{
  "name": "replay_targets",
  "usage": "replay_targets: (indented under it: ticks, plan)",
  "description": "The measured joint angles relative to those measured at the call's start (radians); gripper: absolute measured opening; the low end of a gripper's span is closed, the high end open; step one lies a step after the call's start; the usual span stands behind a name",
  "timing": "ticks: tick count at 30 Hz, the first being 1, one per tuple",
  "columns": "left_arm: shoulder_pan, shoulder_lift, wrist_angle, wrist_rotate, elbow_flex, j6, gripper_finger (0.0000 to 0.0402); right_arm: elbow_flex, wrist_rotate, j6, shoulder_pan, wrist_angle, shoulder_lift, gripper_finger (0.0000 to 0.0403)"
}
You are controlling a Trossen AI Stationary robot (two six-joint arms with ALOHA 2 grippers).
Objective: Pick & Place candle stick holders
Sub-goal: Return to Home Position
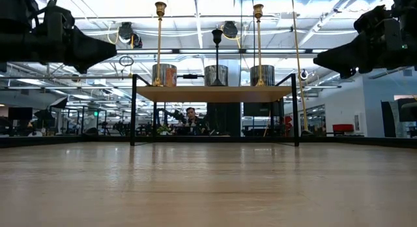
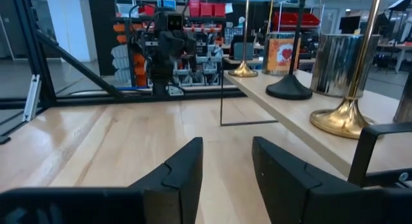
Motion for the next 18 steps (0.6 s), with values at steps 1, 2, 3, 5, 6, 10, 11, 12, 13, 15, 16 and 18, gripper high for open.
replay_targets:
  ticks: [1,2,3,5,6,10,11,12,13,15,16,18]
  plan:
    - [0.0,-0.001,0.003,0.006,0.0,-0.002,0.015,-0.007,0.0,0.0,0.0,0.0,-0.006,0.013]
    - [0.0,-0.001,0.006,0.015,0.001,-0.002,0.015,-0.015,0.0,0.0,0.0,0.0,-0.01,0.013]
    - [0.0,-0.001,0.003,0.027,0.001,-0.002,0.015,-0.021,0.0,0.001,0.0,0.0,-0.013,0.013]
    - [0.0,0.0,-0.002,0.049,0.001,-0.006,0.015,-0.028,0.0,0.001,0.0,-0.001,-0.016,0.013]
    - [-0.001,0.0,-0.007,0.054,0.001,-0.006,0.015,-0.028,0.0,0.001,0.0,-0.001,-0.016,0.013]
    - [0.0,0.0,-0.032,0.052,0.001,-0.006,0.015,-0.029,0.0,0.001,0.0,-0.003,-0.016,0.013]
    - [0.0,0.0,-0.037,0.051,0.001,-0.012,0.015,-0.03,0.0,0.001,0.0,-0.003,-0.016,0.013]
    - [0.0,0.0,-0.043,0.049,0.001,-0.019,0.015,-0.03,0.0,0.001,0.0,-0.003,-0.016,0.013]
    - [0.0,0.0,-0.046,0.049,0.001,-0.023,0.015,-0.03,0.0,0.001,0.0,-0.004,-0.016,0.013]
    - [0.0,0.0,-0.047,0.049,0.001,-0.023,0.0149,-0.03,-0.001,0.001,0.0,-0.004,-0.016,0.013]
    - [0.0,0.0,-0.049,0.049,0.001,-0.023,0.0149,-0.03,-0.001,0.0,0.0,-0.004,-0.016,0.013]
    - [0.0,0.0,-0.053,0.049,0.001,-0.021,0.0146,-0.031,-0.001,-0.001,0.0,-0.005,-0.016,0.0128]
